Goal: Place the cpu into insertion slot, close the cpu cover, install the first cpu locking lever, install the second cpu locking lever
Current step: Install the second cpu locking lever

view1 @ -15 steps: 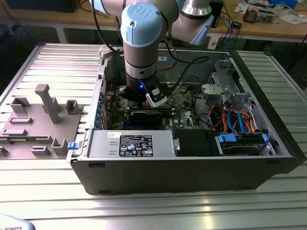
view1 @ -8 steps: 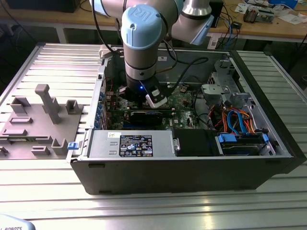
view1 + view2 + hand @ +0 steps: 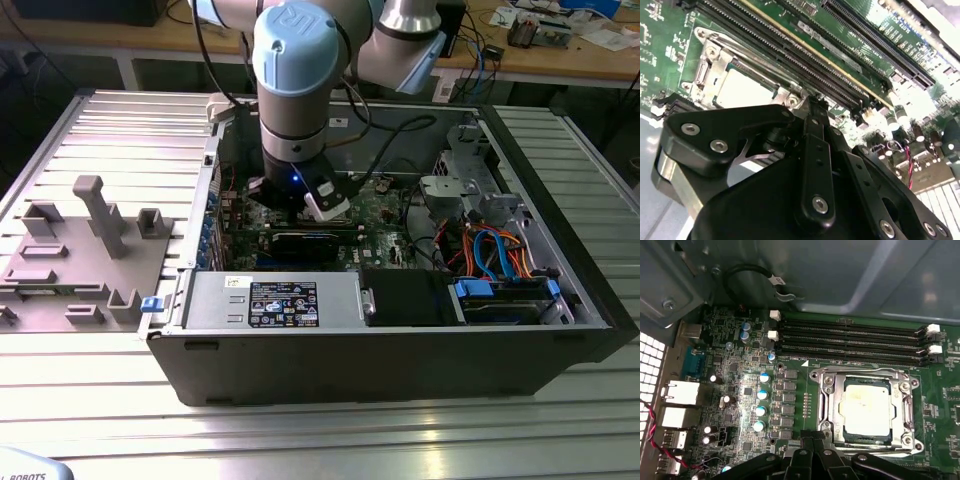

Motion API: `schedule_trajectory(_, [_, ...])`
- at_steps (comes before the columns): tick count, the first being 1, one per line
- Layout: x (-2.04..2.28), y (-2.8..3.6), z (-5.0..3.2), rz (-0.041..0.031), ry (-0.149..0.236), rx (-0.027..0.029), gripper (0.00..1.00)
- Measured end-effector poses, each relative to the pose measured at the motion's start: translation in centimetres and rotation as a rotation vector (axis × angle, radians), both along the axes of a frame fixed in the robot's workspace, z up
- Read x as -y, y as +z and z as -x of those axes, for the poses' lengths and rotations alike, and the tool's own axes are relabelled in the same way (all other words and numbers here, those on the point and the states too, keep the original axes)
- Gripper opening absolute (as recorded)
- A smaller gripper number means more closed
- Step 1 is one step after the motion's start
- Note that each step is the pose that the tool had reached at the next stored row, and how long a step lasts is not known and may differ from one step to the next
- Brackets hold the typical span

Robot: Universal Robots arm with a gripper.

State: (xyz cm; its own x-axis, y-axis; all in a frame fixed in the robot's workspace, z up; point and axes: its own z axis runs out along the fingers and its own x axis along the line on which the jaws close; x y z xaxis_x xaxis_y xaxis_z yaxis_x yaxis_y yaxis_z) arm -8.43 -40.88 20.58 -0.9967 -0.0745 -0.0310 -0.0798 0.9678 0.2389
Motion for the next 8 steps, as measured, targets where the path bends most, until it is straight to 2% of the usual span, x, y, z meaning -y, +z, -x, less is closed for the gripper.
schedule_trajectory(3, [-0.03, 0.05, -1.05, 0.0001, 0.0, -0.0076, 0.11])
schedule_trajectory(5, [-0.08, 0.05, -2.08, 0.0003, 0.0, -0.0182, 0.11])
schedule_trajectory(6, [-0.12, 0.05, -2.79, 0.0002, 0.0, -0.0255, 0.11])
schedule_trajectory(8, [-0.25, 0.04, -3.7, 0.0017, 0.0, -0.0339, 0.11])
